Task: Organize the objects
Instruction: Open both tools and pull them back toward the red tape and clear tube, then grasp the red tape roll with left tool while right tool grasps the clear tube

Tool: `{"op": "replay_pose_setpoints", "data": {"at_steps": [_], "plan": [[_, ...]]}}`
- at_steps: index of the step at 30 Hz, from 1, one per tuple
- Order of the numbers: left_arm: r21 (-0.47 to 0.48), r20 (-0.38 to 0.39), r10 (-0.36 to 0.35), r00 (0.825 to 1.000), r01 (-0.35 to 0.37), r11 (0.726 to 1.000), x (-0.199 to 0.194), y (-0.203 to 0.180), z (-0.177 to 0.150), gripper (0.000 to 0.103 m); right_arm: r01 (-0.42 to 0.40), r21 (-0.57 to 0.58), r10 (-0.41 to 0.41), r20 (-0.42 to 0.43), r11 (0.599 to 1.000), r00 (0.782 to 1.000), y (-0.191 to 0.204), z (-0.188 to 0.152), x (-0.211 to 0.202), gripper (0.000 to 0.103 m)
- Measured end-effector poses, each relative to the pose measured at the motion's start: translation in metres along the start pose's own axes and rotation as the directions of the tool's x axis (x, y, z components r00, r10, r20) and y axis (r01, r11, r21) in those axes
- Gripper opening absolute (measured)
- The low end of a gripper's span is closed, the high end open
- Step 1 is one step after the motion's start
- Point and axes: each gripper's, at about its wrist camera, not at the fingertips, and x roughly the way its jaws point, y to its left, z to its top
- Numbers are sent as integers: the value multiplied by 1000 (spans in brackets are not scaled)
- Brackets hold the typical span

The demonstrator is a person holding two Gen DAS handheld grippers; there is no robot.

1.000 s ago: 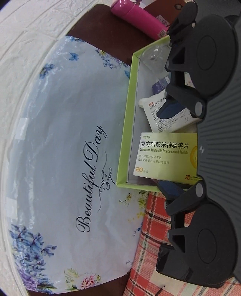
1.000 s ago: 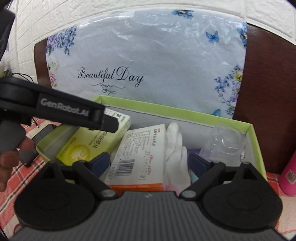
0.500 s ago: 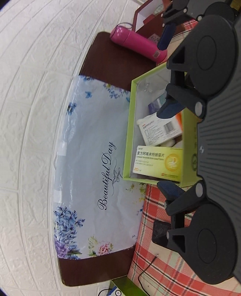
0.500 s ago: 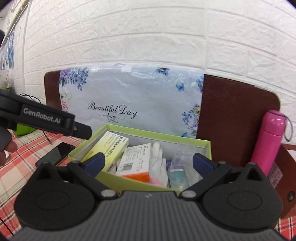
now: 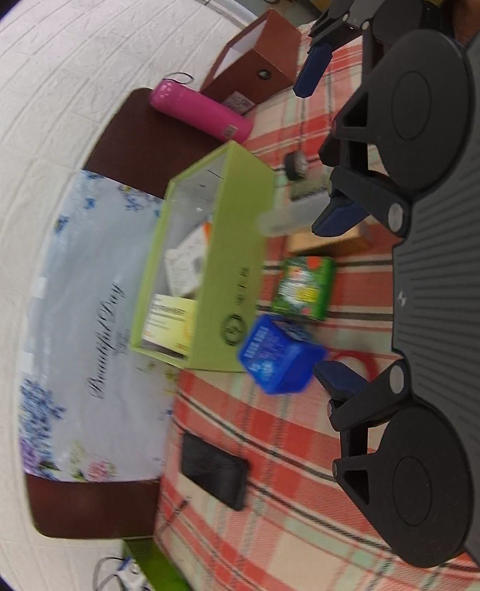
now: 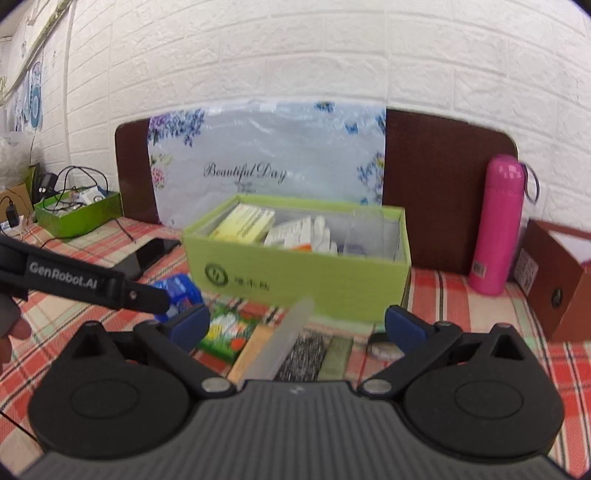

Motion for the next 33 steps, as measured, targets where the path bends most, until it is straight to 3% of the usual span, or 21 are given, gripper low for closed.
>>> {"op": "replay_pose_setpoints", "data": {"at_steps": [7,13,17,20,22,23,24,26,27,30,33], "plan": [[-40,-43,68,997,-70,997,7,27,-33,77,-11,39,14,-79,999,997,7,-32,10,103],[-82,-37,110,993,-113,990,13,47,-34,77,-9,22,11,-75,1000,997,16,-31,23,101],[-83,-28,111,993,-113,990,24,52,-28,77,-8,24,9,-82,1000,997,18,-27,38,93],[-72,-27,103,994,-105,992,36,53,-23,77,-16,40,21,-107,999,994,17,-25,50,78],[-64,-33,108,994,-110,992,44,53,-21,77,-26,61,33,-119,998,992,15,-24,54,61],[-61,-35,109,993,-111,992,47,53,-20,77,-30,72,39,-125,997,991,14,-24,55,41],[-59,-38,108,993,-110,992,50,54,-19,77,-37,81,48,-135,996,990,13,-24,56,29],[-56,-45,107,993,-109,992,56,55,-17,77,-44,89,57,-145,995,988,10,-25,55,19],[-53,-46,107,993,-109,993,58,55,-17,77,-47,92,60,-144,995,988,9,-26,52,14],[-41,-38,101,994,-103,994,59,54,-16,72,-54,101,68,-136,993,988,4,-25,42,12],[-29,-44,73,996,-74,997,60,53,-16,50,-72,90,84,-139,993,987,0,-26,28,11]]}}
